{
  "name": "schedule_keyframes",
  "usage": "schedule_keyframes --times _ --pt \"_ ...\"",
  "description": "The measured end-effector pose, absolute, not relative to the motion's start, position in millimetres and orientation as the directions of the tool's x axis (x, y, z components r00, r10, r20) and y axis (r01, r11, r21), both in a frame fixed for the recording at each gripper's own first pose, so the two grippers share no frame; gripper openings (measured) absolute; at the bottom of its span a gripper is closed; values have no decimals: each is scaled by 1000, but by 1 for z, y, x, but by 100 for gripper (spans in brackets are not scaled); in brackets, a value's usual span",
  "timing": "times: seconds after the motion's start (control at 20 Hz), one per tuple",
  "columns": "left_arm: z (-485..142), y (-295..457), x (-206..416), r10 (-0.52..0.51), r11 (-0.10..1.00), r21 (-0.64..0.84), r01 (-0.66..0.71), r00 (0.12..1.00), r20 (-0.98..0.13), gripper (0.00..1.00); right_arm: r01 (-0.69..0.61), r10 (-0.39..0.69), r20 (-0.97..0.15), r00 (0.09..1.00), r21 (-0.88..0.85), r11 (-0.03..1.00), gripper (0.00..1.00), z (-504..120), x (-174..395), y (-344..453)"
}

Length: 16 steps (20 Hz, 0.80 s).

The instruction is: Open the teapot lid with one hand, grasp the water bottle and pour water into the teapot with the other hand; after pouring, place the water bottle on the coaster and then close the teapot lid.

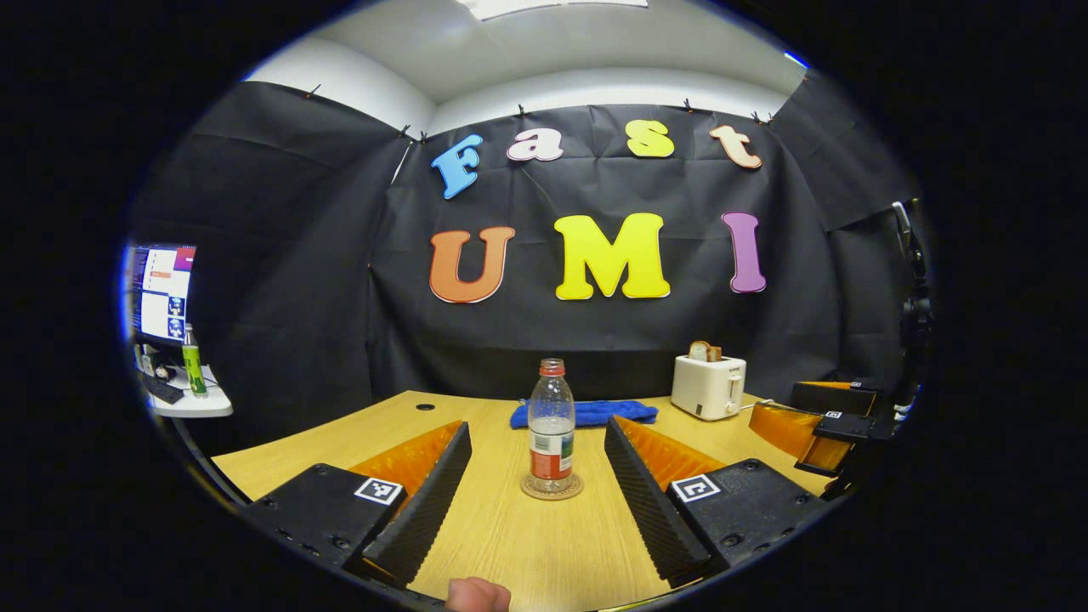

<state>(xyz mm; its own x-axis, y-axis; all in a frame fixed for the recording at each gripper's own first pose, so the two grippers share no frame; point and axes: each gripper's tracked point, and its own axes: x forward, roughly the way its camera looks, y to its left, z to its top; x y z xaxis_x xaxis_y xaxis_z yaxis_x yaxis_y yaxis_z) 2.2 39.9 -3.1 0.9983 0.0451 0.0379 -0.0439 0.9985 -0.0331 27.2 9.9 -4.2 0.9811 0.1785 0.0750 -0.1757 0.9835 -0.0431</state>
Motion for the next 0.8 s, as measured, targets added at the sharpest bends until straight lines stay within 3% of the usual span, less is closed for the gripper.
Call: schedule_keyframes --times 0.1,0.35,0.8 --pt "-3 36 -3 42 999 -33 -40 998 44 99 -115 122 103 987 -74 991 98 8 4 5" --pt "2 39 -18 34 999 0 -34 998 53 99 -44 53 155 987 -57 997 95 24 -33 15" --pt "24 49 -30 53 997 43 -58 992 116 99 -13 14 109 994 -9 1000 94 17 -41 21"
